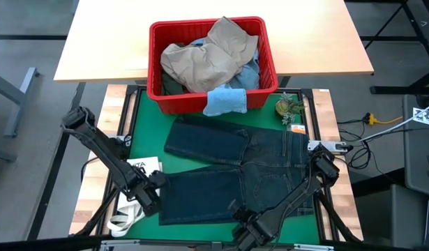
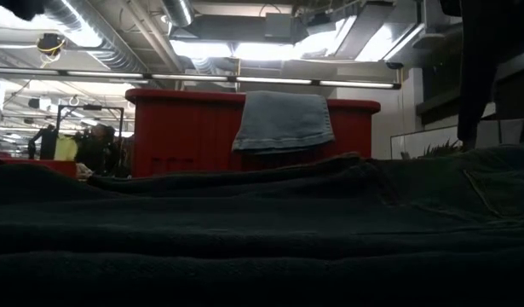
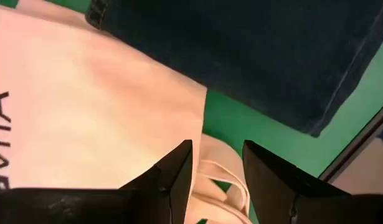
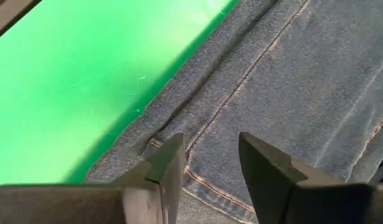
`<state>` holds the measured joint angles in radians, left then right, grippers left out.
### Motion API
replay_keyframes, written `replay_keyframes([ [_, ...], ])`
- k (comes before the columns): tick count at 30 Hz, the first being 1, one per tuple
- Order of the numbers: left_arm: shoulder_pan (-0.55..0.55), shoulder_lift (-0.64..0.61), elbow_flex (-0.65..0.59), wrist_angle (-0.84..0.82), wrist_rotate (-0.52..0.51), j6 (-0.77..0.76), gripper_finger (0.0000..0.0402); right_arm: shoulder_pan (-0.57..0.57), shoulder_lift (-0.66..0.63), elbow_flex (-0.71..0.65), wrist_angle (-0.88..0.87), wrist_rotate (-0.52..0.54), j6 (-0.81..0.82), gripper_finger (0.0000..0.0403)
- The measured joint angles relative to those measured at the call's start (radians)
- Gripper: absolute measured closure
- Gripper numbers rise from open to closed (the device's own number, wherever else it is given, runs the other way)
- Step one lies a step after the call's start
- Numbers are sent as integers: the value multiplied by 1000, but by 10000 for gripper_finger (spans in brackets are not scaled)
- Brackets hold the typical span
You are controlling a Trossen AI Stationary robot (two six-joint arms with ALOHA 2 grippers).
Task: Fold Laundry from Bin
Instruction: Fold the dark blue pants
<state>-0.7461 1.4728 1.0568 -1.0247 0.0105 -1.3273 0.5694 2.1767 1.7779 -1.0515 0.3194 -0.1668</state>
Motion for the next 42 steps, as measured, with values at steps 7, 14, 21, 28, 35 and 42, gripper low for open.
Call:
replay_keyframes([
  [7, 7, -110, -265, 404, -24, -101, 266, 0, -1, 0, 0, 0, 0, 249],
  [14, 6, -126, -437, 659, -80, -237, 266, 0, -1, 0, 2, 0, -26, 249],
  [21, 6, -126, -470, 661, -82, -296, 266, 0, -1, 1, 2, 0, -26, 249],
  [28, -8, -126, -471, 650, -86, -391, 266, 0, -3, 1, 2, 0, -25, 249],
  [35, -15, -126, -471, 656, -153, -391, 266, 0, -3, 1, 4, 0, -25, 249],
  [42, -12, -126, -471, 647, -177, -392, 266, 0, -3, 1, 6, 1, -25, 249],
])
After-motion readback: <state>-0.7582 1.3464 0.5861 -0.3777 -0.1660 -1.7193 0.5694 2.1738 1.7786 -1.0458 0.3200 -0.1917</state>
